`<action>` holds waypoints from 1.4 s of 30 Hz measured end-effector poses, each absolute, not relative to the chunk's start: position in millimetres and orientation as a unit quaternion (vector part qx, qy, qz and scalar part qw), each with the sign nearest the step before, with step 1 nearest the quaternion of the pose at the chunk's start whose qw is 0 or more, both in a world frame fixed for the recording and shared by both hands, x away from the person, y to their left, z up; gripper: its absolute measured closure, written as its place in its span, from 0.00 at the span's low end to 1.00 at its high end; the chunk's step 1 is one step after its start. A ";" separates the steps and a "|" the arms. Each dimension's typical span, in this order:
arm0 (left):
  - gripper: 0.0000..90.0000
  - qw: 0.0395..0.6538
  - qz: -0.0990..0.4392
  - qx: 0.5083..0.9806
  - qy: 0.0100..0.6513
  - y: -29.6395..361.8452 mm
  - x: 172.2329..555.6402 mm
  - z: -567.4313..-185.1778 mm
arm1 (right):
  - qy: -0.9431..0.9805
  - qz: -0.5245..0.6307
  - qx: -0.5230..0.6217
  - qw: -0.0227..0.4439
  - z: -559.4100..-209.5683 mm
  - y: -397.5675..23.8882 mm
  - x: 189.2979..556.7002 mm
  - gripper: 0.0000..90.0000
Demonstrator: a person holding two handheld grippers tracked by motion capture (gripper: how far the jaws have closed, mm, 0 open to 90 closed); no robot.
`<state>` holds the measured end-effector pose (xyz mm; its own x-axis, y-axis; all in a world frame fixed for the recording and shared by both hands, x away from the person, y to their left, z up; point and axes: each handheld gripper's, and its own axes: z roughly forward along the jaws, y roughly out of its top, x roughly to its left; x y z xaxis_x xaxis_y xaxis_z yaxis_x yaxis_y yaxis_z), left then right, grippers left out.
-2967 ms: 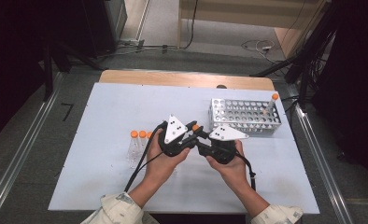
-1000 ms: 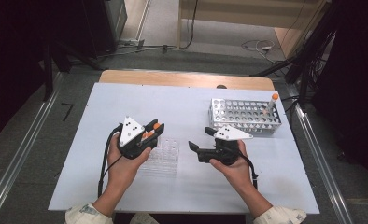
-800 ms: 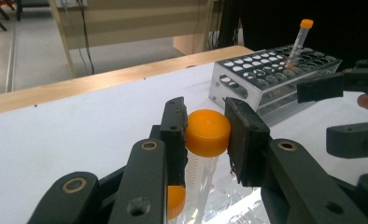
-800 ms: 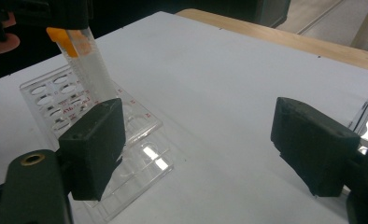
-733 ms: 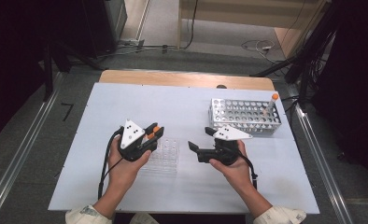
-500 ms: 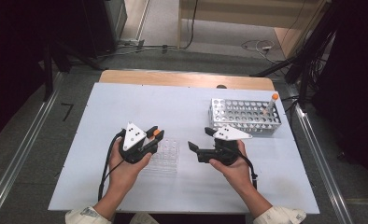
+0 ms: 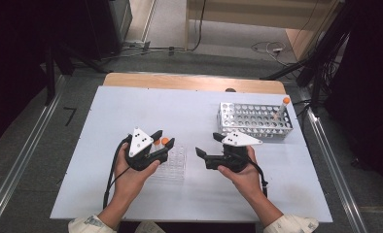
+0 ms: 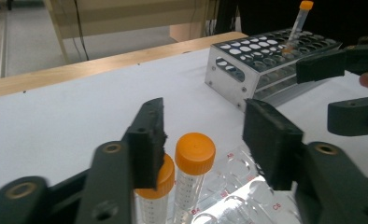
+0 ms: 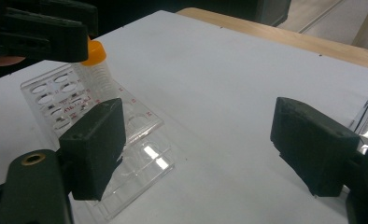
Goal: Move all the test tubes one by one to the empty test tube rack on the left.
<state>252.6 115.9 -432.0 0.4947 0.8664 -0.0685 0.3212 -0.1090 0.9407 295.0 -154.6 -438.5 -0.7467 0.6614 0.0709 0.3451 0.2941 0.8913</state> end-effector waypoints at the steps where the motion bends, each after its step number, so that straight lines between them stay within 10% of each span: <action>1: 0.47 0.517 0.263 0.692 0.430 115.8 252.3 -431.1 | 0.789 0.501 0.319 0.157 -438.6 -154.7 295.2 0.19; 8: 0.21 0.525 0.268 0.675 0.444 117.6 252.8 -423.1 | 0.785 0.502 0.325 0.164 -437.1 -157.7 297.3 0.19; 42: 0.17 0.546 0.268 0.655 0.449 124.2 252.2 -417.5 | 0.684 0.466 0.470 0.308 -407.8 -273.5 357.7 0.19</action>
